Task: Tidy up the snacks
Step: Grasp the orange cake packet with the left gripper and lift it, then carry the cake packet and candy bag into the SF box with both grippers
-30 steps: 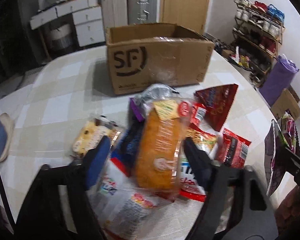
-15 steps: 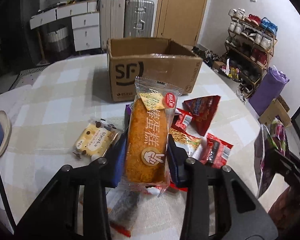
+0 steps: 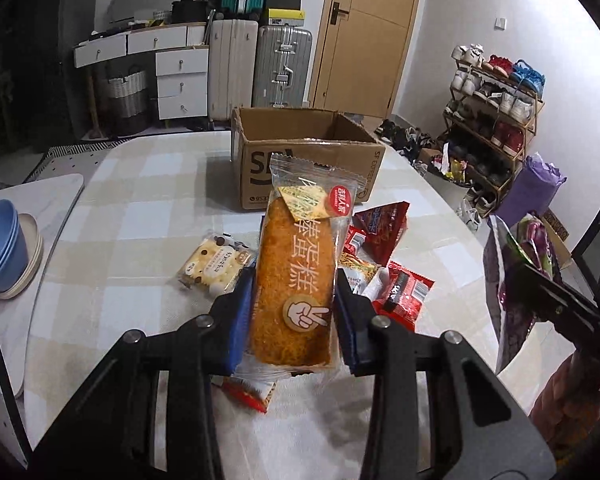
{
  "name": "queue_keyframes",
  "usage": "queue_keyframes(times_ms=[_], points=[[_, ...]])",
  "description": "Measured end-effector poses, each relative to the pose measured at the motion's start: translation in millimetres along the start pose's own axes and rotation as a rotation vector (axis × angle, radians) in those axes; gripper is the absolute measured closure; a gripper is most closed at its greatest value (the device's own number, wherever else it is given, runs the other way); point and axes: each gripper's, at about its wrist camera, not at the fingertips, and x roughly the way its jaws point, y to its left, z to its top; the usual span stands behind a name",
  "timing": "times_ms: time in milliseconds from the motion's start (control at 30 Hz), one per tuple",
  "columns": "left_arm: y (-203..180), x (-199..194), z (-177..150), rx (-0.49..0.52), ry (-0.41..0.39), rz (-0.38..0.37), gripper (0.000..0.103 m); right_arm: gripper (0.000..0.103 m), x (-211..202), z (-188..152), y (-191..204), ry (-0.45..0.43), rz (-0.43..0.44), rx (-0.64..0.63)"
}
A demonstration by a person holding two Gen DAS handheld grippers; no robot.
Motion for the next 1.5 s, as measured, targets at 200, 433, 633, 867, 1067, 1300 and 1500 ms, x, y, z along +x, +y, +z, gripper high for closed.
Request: queue_keyframes(times_ms=[200,433,633,867,1067,1300,1500], points=[[5,-29,2,-0.001,-0.034,-0.012,0.069,0.057,-2,14,18,0.000,0.008,-0.040],[19,-47,23,0.024,-0.065,-0.008,0.069,0.057,7,60,21,0.006,0.025,-0.056],[26,-52,55,0.064,-0.094,0.020,0.069,0.057,24,113,15,0.011,0.041,-0.046],[29,-43,108,0.078,-0.106,0.004,0.069,0.057,49,166,16,0.001,0.034,-0.090],[15,-19,155,0.106,-0.105,0.007,0.069,0.057,73,204,9,-0.017,0.011,-0.127],[-1,35,212,0.138,-0.060,0.014,0.069,0.057,117,238,-13,0.004,-0.035,-0.134],[-14,104,251,0.180,-0.017,0.053,0.069,0.057,158,254,-42,0.053,-0.083,-0.123]])
